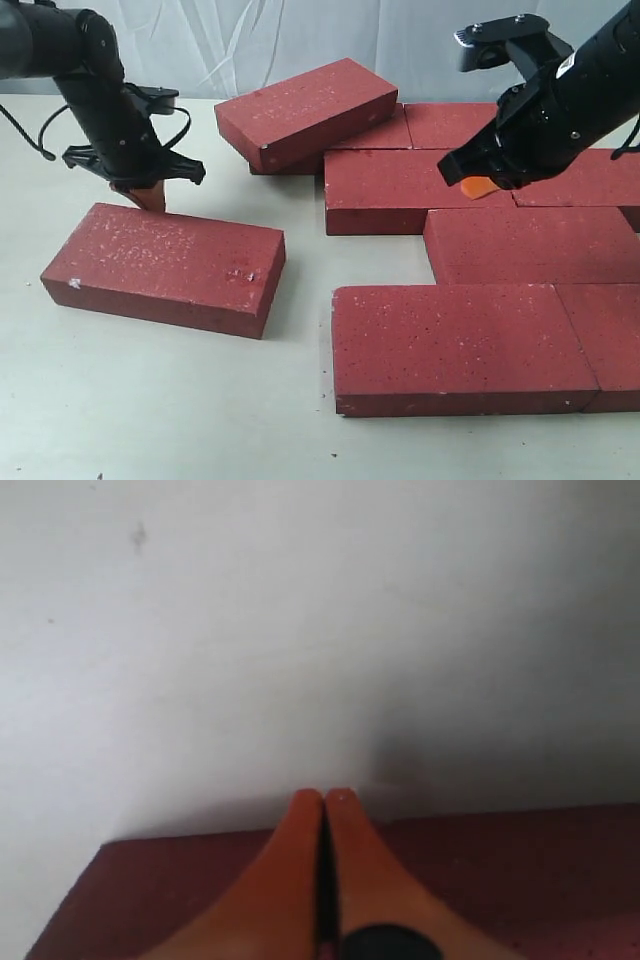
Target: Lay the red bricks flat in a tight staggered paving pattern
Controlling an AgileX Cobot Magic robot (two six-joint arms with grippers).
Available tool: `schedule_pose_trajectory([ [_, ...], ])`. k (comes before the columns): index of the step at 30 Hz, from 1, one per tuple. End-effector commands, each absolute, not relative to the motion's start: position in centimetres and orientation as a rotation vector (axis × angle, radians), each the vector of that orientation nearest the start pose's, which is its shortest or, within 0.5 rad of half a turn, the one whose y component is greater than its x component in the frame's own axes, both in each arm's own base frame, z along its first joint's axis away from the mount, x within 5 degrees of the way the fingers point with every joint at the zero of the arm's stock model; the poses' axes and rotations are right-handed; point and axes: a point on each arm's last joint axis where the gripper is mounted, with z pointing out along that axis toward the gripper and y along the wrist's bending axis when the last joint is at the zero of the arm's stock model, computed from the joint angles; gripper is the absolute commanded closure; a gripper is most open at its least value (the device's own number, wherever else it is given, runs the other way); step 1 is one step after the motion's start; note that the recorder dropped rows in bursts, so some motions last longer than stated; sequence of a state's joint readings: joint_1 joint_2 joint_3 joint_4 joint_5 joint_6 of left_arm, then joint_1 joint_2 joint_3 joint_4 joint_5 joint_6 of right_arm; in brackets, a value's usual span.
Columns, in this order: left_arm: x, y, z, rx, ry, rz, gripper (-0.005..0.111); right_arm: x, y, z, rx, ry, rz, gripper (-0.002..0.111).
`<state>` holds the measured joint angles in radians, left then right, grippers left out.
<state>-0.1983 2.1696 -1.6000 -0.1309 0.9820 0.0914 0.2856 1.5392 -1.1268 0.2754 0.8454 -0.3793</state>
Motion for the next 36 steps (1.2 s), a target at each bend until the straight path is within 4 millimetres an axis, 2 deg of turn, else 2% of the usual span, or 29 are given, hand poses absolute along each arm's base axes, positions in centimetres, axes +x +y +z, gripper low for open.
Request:
schedule_pose_trajectory([
  [1,41.4,-10.3,15.0,0.332,3.011,-0.196,0.107,29.2,10.4,26.8,-0.705,2.607,0.318,0.109],
  [3,41.5,-9.4,15.6,0.322,2.990,-0.112,0.107,29.1,10.5,26.8,-0.705,2.611,0.322,0.109],
  [5,41.7,-7.9,17.2,0.284,2.945,0.003,0.107,28.9,10.6,26.8,-0.731,2.623,0.350,0.109],
  [8,41.4,-5.1,21.1,0.237,2.858,0.152,0.107,28.0,12.1,26.9,-0.880,2.580,0.476,0.109],
  [10,40.7,-3.3,23.6,0.159,2.837,0.168,0.107,27.1,14.4,26.9,-1.018,2.518,0.644,0.109],
  [13,38.9,-1.4,25.0,0.043,2.833,0.108,0.107,25.5,18.8,26.1,-1.277,2.348,0.932,0.109],
  [15,37.7,-0.6,24.7,0.013,2.863,0.109,0.107,24.1,21.9,25.1,-1.438,2.239,1.051,0.109],
  [16,37.0,-0.3,24.1,0.011,2.894,0.119,0.107,23.7,23.3,24.4,-1.487,2.225,1.040,0.109],
  [20,35.1,0.7,20.7,-0.021,2.979,0.130,0.107,23.6,27.9,21.4,-1.661,2.295,0.850,0.109],
  [23,34.5,0.7,18.8,-0.097,2.963,0.038,0.107,24.0,30.7,19.1,-1.770,2.383,0.673,0.109],
  [25,34.3,0.4,18.1,-0.119,2.940,-0.008,0.107,24.6,31.7,17.6,-1.792,2.414,0.613,0.109],
  [28,34.3,0.1,17.3,-0.168,2.906,-0.072,0.107,25.4,32.8,16.1,-1.789,2.433,0.626,0.109],
  [36,34.2,0.0,16.5,-0.192,2.845,-0.093,0.107,27.1,34.2,14.1,-1.766,2.444,0.593,0.109],
])
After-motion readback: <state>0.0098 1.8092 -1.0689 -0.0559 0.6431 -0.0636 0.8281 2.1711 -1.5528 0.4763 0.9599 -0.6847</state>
